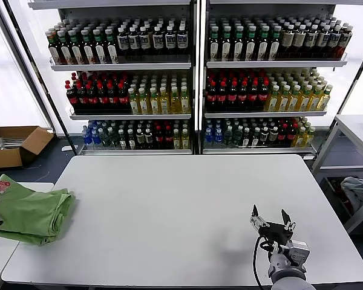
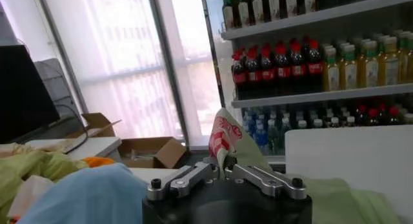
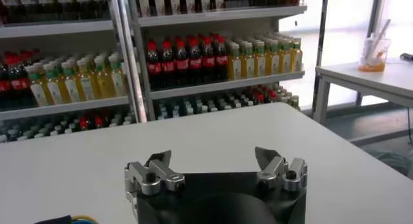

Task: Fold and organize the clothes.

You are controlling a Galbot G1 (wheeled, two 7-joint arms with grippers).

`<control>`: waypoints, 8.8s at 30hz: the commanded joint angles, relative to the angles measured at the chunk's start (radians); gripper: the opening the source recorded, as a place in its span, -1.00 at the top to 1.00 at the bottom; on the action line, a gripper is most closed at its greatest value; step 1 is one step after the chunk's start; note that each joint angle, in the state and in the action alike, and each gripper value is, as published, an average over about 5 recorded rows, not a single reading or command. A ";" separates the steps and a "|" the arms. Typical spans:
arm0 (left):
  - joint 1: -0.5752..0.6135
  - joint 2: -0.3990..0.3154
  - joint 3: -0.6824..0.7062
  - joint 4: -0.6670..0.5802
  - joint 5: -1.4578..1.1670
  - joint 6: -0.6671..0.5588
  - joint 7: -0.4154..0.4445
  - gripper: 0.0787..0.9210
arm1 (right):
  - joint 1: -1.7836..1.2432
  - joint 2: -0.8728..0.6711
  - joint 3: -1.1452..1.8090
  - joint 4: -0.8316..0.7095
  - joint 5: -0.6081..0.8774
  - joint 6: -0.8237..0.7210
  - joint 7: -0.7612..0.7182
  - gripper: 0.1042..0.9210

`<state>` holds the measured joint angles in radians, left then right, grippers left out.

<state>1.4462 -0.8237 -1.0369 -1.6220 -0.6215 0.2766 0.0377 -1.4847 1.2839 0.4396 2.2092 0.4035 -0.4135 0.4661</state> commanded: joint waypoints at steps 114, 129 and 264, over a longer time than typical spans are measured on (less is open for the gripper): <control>0.015 -0.421 0.441 -0.630 0.037 0.251 -0.261 -0.77 | 0.395 0.052 -0.451 -0.293 0.495 -0.166 0.201 -0.11; 0.019 -0.429 0.437 -0.646 0.036 0.250 -0.260 -0.77 | 0.469 -0.064 -0.454 -0.277 0.302 -0.167 0.102 0.95; 0.066 -0.551 0.494 -0.656 0.294 0.022 -0.202 -0.77 | 0.105 -0.105 0.103 -0.020 0.036 -0.024 -0.058 -0.76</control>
<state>1.5148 -1.3605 -0.5609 -2.2911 -0.4335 0.3854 -0.1737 -1.2928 1.2046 0.3986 2.1760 0.5655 -0.4996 0.4815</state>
